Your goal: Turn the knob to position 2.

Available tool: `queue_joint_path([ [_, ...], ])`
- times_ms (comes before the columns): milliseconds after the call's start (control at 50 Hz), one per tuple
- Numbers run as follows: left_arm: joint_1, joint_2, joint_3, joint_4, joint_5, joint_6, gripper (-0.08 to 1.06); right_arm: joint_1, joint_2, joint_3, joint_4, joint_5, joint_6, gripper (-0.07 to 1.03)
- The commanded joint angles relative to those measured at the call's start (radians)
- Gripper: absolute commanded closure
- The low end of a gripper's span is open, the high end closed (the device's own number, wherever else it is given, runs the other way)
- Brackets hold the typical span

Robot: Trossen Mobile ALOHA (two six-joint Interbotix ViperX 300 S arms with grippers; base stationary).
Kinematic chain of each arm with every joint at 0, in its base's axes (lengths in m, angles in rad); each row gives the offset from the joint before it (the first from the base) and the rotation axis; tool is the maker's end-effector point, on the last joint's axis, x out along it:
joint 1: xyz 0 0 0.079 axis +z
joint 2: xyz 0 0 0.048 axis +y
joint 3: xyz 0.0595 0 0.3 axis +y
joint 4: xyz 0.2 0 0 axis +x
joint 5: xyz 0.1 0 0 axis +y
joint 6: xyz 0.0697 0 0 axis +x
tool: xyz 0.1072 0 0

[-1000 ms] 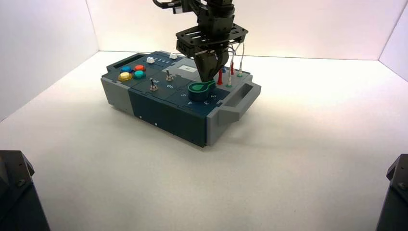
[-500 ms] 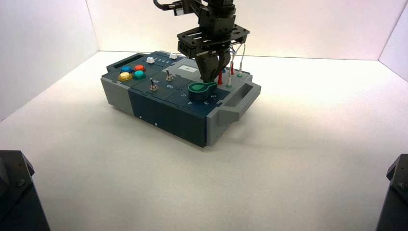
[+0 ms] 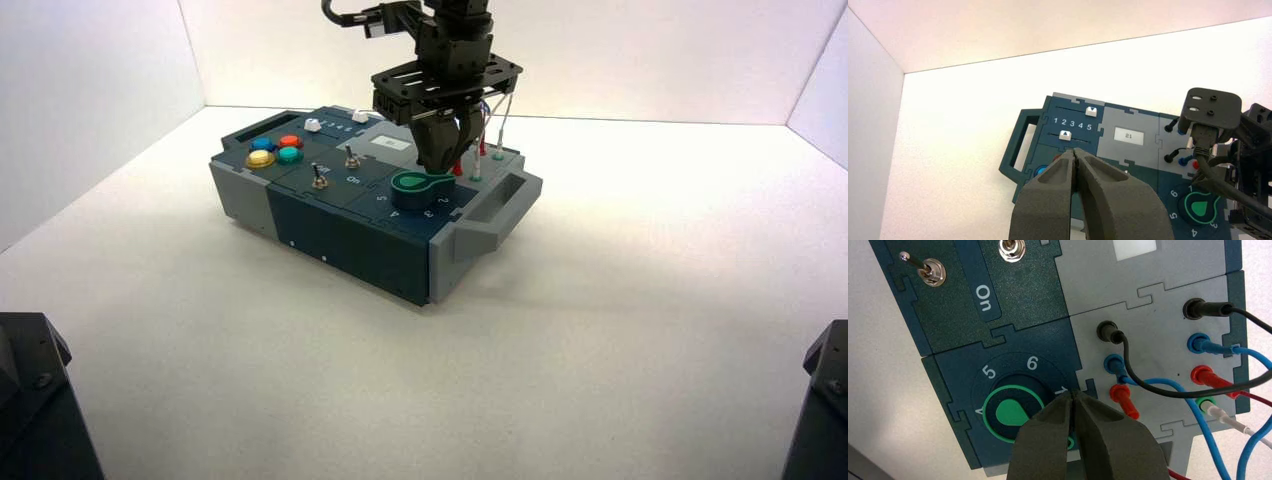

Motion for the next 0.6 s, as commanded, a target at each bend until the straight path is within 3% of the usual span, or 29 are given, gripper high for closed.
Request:
queue_joint_path([
  [20,0.003,-0.011,-0.020,0.003,-0.011,0.009,1.01,-0.002,-0.035,-0.006,0.002,0.000,0.008,0.99],
  [600,0.003,-0.017,-0.017,0.002,-0.011,0.012,1.01,-0.002,-0.048,0.011,0.005,0.005,0.018,0.99],
])
